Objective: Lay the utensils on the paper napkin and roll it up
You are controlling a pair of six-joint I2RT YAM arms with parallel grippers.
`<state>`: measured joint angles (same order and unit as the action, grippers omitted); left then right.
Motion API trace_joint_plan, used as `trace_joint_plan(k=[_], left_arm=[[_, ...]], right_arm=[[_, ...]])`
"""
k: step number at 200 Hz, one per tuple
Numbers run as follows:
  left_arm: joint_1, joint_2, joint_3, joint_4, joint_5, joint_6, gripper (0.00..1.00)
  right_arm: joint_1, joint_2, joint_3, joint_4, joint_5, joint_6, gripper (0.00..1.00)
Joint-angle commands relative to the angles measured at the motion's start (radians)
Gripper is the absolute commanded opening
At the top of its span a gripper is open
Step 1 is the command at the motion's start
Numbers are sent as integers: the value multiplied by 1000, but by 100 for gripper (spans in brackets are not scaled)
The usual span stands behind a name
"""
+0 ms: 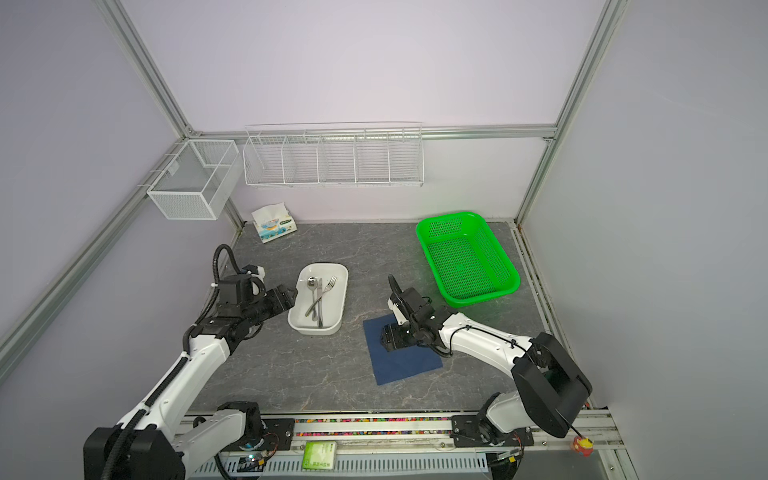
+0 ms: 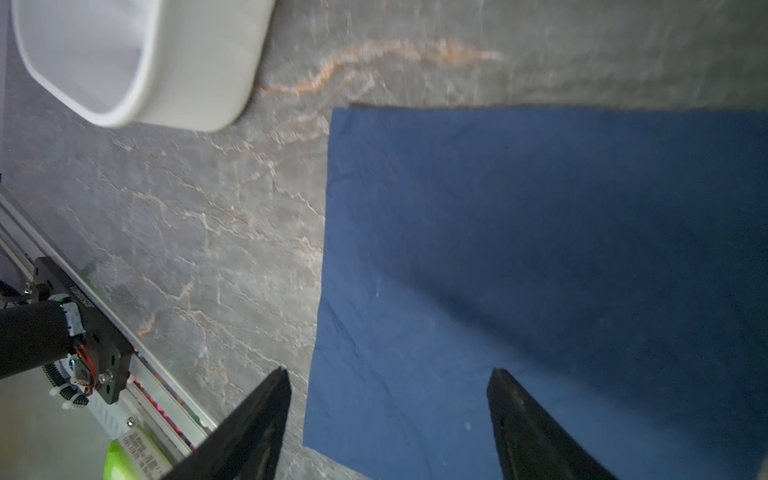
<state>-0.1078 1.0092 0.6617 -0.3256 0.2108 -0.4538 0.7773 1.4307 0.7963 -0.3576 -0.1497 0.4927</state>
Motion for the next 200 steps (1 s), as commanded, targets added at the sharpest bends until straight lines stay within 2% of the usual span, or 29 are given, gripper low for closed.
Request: trace_joint_plan(k=[1, 35, 55, 108, 157, 187, 200], left_arm=[[-5, -70, -37, 11, 34, 21, 79], [-4, -134, -64, 38, 37, 6, 80], [-4, -149, -54, 15, 32, 2, 80], [-5, -178, -48, -8, 26, -6, 80], [-5, -188, -37, -31, 9, -13, 80], [-5, -188, -18, -49, 23, -13, 78], [-4, -183, -9, -54, 43, -16, 74]], right_arm=[[14, 27, -14, 53, 14, 49, 72], [19, 124, 44, -4, 79, -33, 71], [17, 169, 68, -4, 70, -96, 71], [19, 311, 167, -63, 47, -345, 70], [19, 379, 251, -119, 44, -571, 69], [11, 410, 311, -161, 51, -600, 68], [11, 383, 306, -133, 32, -587, 68]])
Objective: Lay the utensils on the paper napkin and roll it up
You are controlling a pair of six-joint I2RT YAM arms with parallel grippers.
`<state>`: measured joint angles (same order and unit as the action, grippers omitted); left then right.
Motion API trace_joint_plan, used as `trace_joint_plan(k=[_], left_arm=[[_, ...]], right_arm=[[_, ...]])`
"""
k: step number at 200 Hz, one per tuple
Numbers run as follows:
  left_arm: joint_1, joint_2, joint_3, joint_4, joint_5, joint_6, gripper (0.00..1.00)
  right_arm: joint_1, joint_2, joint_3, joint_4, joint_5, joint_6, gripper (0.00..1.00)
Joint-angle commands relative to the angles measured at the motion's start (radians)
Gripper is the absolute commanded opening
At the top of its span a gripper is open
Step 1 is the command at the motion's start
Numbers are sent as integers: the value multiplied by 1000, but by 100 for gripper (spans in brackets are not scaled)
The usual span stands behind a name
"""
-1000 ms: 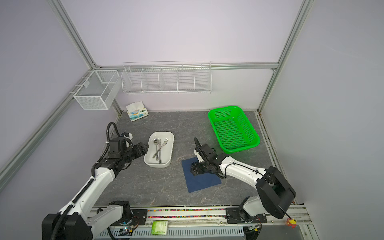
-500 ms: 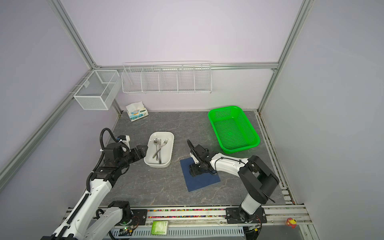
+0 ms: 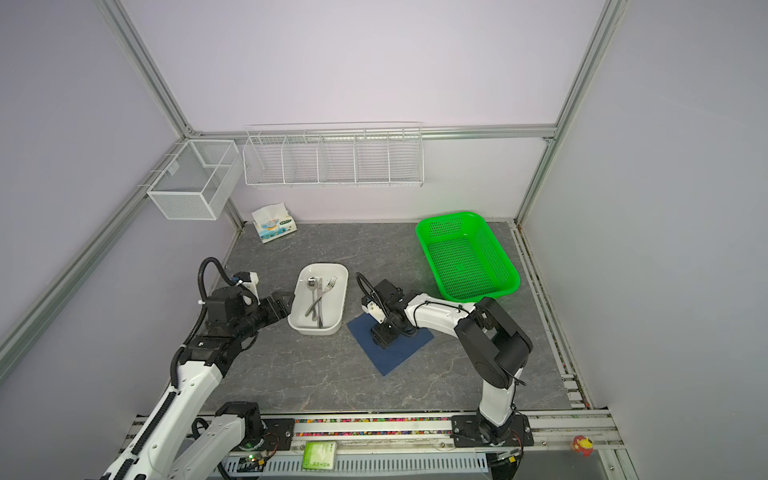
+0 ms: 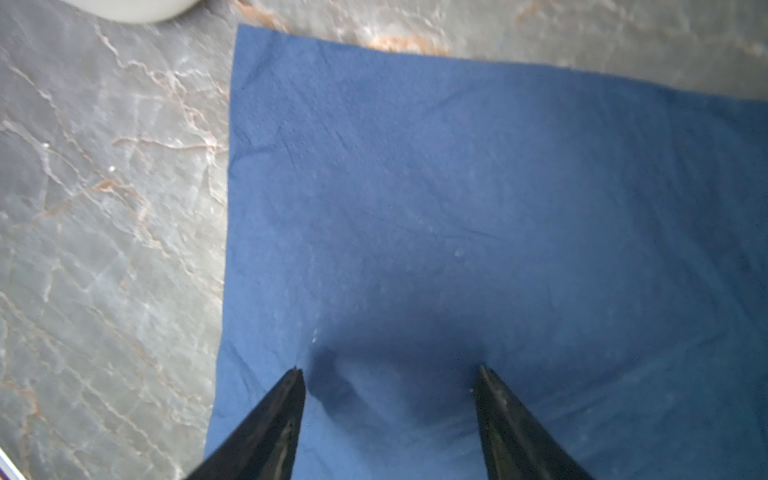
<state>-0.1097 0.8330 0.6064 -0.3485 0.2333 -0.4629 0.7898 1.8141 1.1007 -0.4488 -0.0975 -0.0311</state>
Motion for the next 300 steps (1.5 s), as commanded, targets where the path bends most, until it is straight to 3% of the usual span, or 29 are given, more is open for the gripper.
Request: trace_joint_plan(k=[1, 40, 67, 88, 123, 165, 183, 221, 300], left_arm=[[-2, -5, 48, -31, 23, -6, 73], [-72, 84, 119, -56, 63, 11, 56], [-137, 253, 241, -164, 22, 102, 51], [-149, 423, 370, -293, -11, 200, 46], [-160, 676, 547, -440, -42, 310, 41], [-183, 949, 756, -567, -28, 359, 35], [-209, 1041, 834, -604, -113, 360, 29], [-227, 1146, 938, -663, -193, 397, 31], [-227, 1275, 1031, -725, -162, 452, 30]], right_arm=[[-2, -4, 1, -39, -21, -59, 68], [-1, -223, -38, 87, -9, 139, 78], [-4, -332, -42, 107, 100, 275, 79], [-4, -391, -67, 169, 116, 336, 81], [-9, -408, -13, 113, 203, 359, 81], [-25, -439, -11, 145, 245, 398, 83], [-42, -443, -15, 173, 237, 414, 85], [-69, -432, -18, 205, 194, 429, 90], [-94, -404, -21, 213, 171, 465, 91]])
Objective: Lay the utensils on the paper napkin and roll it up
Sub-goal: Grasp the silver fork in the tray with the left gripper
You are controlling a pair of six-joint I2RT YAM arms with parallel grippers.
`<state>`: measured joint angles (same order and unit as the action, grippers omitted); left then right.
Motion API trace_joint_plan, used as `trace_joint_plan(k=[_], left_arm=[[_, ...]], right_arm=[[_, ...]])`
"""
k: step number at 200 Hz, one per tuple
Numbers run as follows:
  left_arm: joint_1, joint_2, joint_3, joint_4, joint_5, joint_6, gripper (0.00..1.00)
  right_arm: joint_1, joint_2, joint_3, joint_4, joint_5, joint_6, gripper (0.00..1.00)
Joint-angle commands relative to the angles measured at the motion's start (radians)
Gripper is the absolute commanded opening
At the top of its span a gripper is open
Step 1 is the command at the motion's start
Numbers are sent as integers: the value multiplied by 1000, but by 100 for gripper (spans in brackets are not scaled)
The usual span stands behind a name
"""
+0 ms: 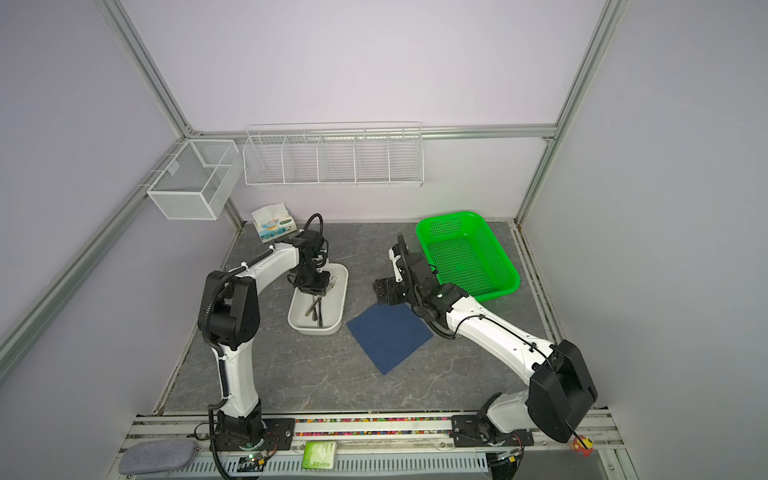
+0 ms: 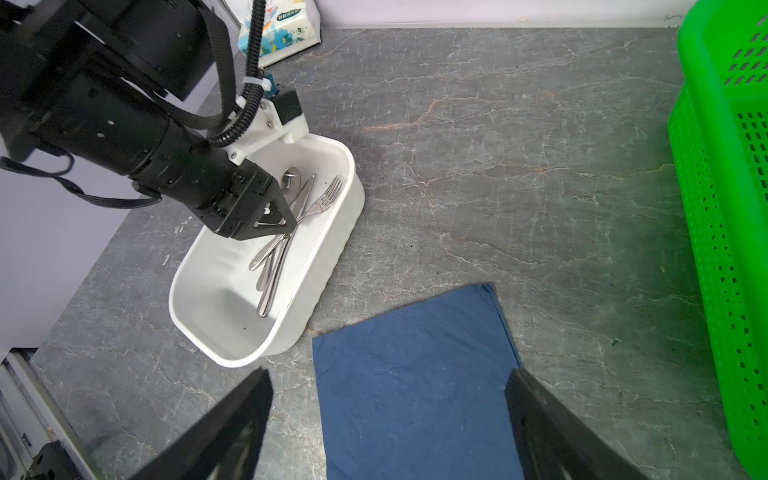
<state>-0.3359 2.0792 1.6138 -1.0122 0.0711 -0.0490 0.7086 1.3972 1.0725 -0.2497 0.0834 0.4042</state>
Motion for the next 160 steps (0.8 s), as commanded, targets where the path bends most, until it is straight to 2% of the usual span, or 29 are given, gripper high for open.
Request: trace_joint_plan(k=[1, 52, 68, 106, 160], left_arm=[[-1, 29, 23, -60, 0, 38, 30], [-1, 67, 27, -52, -1, 49, 27], [-1, 74, 28, -51, -1, 51, 22], [-1, 87, 28, -45, -1, 54, 21], [-2, 46, 27, -65, -7, 55, 13]], right_arm=[[-12, 13, 7, 13, -10, 30, 91], [-20, 37, 23, -6, -11, 43, 91], [-20, 41, 24, -7, -11, 47, 92], [-21, 48, 28, -6, -10, 57, 92], [-23, 39, 24, -11, -16, 62, 92]])
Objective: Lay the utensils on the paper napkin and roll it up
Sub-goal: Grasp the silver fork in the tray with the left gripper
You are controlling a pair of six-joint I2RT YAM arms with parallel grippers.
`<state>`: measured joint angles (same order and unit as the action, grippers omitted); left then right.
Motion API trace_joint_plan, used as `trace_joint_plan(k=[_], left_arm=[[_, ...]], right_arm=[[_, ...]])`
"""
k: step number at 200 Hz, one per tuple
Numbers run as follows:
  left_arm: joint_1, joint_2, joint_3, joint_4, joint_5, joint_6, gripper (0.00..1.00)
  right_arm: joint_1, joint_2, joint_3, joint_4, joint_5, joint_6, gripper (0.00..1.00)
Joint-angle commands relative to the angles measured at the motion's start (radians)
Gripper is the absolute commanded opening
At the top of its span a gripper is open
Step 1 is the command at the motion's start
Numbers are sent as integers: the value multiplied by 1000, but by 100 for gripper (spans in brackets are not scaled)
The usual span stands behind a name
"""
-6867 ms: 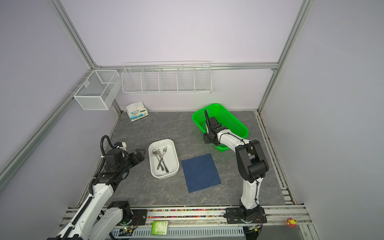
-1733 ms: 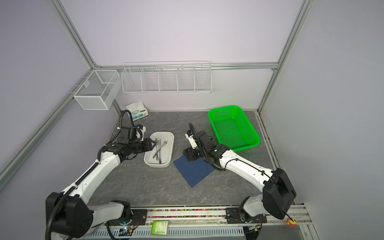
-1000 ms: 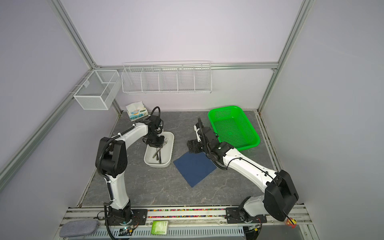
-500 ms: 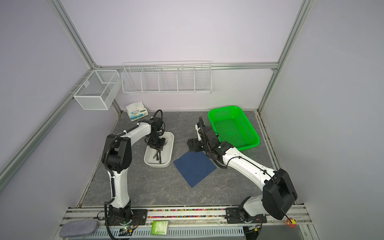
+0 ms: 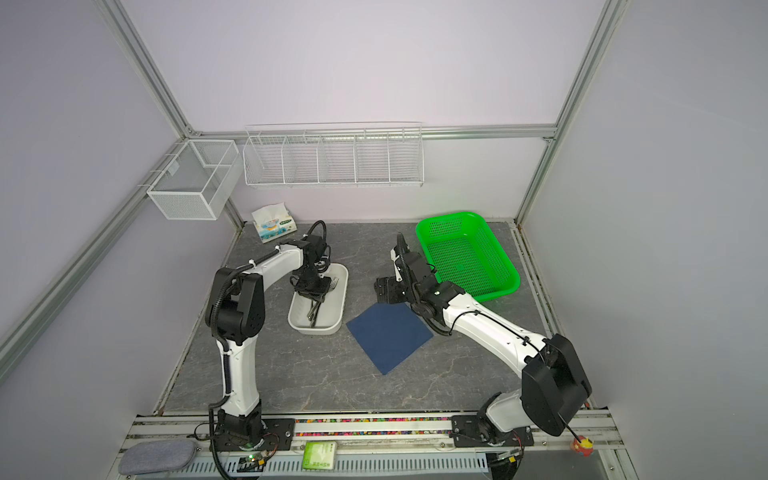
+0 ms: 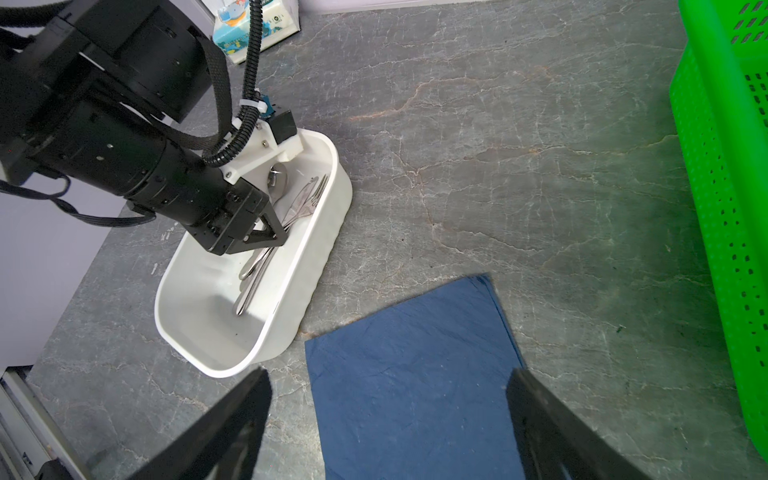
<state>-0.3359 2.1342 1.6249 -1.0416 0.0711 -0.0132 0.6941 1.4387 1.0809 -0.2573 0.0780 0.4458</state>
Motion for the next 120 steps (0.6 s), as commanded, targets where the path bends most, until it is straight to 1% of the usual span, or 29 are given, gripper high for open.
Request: trace_joint_plan(k=[1, 11, 24, 91, 120], left_arm=[[-2, -11, 16, -35, -6, 19, 13], [-2, -26, 11, -36, -5, 16, 13], [-1, -45, 4, -36, -4, 13, 10], [-2, -122, -41, -25, 2, -11, 8], [-2, -130, -51, -21, 5, -23, 4]], right_arm=[[-7, -3, 16, -3, -11, 21, 92], [-8, -5, 14, -5, -12, 22, 92], [-8, -10, 11, -6, -13, 23, 92], [-8, -41, -20, 0, -6, 27, 92], [-8, -44, -29, 0, -6, 28, 92]])
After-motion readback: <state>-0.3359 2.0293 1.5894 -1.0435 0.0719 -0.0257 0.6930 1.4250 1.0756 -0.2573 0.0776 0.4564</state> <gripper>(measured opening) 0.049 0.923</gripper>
